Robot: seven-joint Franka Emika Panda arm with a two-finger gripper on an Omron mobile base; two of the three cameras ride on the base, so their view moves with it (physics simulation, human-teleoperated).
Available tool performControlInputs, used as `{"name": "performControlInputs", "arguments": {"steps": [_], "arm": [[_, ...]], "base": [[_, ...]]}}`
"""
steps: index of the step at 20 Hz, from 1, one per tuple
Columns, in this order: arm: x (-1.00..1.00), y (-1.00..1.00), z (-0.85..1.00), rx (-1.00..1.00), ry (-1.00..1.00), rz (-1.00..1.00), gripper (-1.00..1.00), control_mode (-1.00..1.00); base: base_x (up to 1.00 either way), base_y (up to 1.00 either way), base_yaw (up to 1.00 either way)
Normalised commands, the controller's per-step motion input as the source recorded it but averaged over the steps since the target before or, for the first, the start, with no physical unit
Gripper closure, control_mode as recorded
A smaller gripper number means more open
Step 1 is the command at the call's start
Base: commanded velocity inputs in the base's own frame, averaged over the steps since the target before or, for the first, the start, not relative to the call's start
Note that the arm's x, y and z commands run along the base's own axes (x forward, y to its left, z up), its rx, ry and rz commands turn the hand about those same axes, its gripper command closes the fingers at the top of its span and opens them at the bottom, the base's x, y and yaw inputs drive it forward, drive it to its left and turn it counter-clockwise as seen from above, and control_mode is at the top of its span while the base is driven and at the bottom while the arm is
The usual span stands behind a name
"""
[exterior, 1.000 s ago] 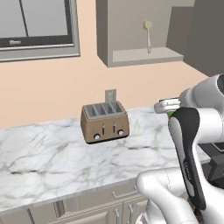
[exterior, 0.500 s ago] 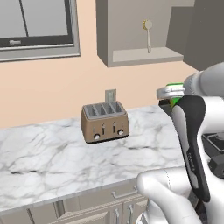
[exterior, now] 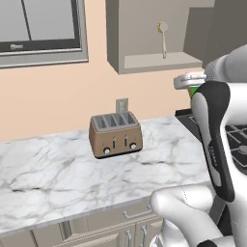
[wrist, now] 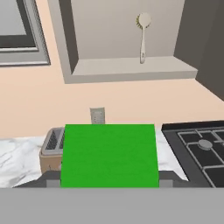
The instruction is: Pick up the sponge and dish brush from the sink, and place them back in the cabinet, and close the cabinet door.
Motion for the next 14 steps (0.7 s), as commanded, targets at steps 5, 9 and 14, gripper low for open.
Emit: {"name": "performControlInputs", "arguments": {"steps": [5, 9, 14], "arm": [[0.19, 0.00, 0.33, 0.00, -0.03, 0.00, 1.00, -1.00], [0.27, 0.00, 0.10, 0.00, -0.05, 0.00, 1.00, -1.00], [0.35, 0.00, 0.14, 0.00, -0.07, 0.00, 1.00, -1.00]], "base": [[0.00, 0.00, 0.00], [0.00, 0.00, 0.00], [0.00, 0.00, 0.00]]}}
